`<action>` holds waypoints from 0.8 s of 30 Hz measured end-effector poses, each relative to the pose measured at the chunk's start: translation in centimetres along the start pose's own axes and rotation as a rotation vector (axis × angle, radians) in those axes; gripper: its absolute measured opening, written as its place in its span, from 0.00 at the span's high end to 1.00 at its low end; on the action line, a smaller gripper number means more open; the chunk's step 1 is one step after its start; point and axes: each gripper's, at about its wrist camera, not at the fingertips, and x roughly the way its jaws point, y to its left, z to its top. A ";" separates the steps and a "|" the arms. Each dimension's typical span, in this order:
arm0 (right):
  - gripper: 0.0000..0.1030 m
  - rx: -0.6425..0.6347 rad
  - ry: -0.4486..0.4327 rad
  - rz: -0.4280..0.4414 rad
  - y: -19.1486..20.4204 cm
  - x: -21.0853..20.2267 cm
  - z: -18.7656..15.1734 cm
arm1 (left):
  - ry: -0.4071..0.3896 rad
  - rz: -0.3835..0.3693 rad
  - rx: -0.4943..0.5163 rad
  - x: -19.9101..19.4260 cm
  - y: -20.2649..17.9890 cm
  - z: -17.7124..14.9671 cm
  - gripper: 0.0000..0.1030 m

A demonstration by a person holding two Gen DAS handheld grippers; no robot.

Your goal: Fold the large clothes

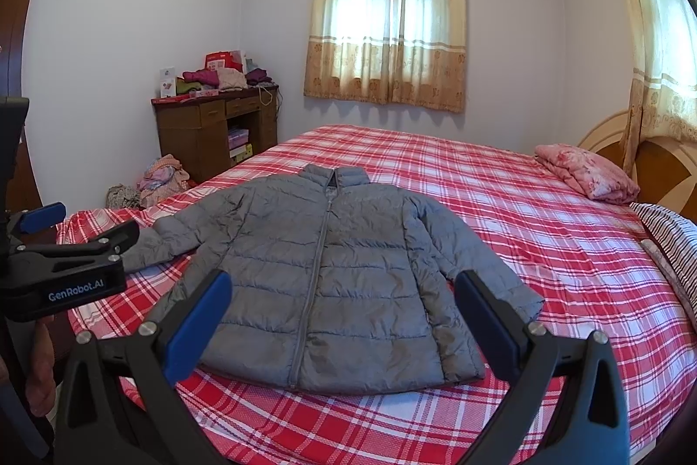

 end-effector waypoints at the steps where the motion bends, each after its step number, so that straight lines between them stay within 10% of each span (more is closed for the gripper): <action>1: 0.00 0.001 0.000 0.000 0.0 0.0 0.0 | -0.001 0.001 0.002 0.1 -0.1 0.0 0.01; 24: 0.00 0.001 0.005 0.001 0.1 0.1 -0.1 | -0.007 0.009 0.008 0.3 0.2 -0.3 0.01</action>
